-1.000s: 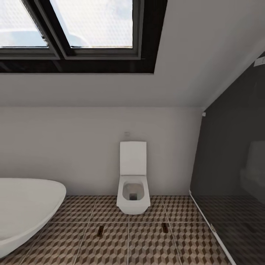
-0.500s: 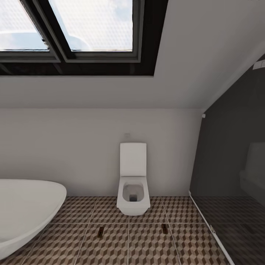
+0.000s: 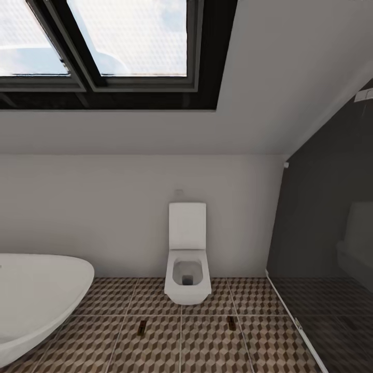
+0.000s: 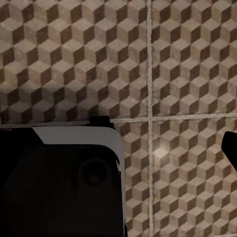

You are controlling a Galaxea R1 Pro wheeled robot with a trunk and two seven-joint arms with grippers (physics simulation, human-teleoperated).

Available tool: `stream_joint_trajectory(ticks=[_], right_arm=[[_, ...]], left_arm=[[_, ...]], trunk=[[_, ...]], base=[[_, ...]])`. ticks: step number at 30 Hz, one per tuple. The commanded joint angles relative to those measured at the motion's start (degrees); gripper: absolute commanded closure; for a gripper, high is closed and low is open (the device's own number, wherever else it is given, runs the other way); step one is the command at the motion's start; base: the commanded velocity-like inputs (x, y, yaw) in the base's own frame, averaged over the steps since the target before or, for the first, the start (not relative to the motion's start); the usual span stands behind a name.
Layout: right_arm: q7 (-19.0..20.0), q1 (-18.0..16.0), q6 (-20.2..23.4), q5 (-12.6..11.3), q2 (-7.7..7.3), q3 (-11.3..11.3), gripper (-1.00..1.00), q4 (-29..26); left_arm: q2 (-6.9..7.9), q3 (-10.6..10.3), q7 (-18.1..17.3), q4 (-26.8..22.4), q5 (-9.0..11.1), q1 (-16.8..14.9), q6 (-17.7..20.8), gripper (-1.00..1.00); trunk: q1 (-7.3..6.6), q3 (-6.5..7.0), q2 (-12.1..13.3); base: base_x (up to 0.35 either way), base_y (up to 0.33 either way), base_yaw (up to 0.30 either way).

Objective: Take the four mousetraps from the cabinet in the bathroom and place them on the bathroom floor. Make sure all four end up on the same floor surface, and ensure that at least two of them are either under or directly next to the same bathroom sink.

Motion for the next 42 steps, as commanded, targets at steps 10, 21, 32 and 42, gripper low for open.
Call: stream_joint_trajectory(ticks=[10, 21, 32, 42], right_arm=[[0.0, 0.09, -0.42, -0.38, 0.48, 0.43, -1.0, 0.12], [0.0, 0.11, -0.46, -0.38, 0.52, 0.43, -1.0, 0.12], [0.0, 0.11, -0.4, -0.43, 0.44, 0.38, -1.0, 0.12], [0.0, 0.11, -0.26, -0.4, 0.55, 0.43, -1.0, 0.12]], left_arm=[[-0.53, 0.1, 0.09, -0.03, 0.14, 1.63, -1.21, -1.0], [-0.67, 0.03, 0.09, -0.05, 0.09, 1.92, -1.47, -1.0], [-0.64, -0.05, 0.09, -0.1, 0.01, 1.97, -1.51, -1.0], [-0.65, -0.07, 0.11, -0.13, -0.01, 1.97, -1.51, -1.0]], trunk=[[-2.19, 1.72, 3.96], [-2.63, 2.08, 4.77], [-2.63, 2.08, 4.77], [-2.63, 2.08, 4.77]], base=[[0.0, 0.0, 0.0], [0.0, 0.0, 0.0], [0.0, 0.0, 0.0], [0.0, 0.0, 0.0]])
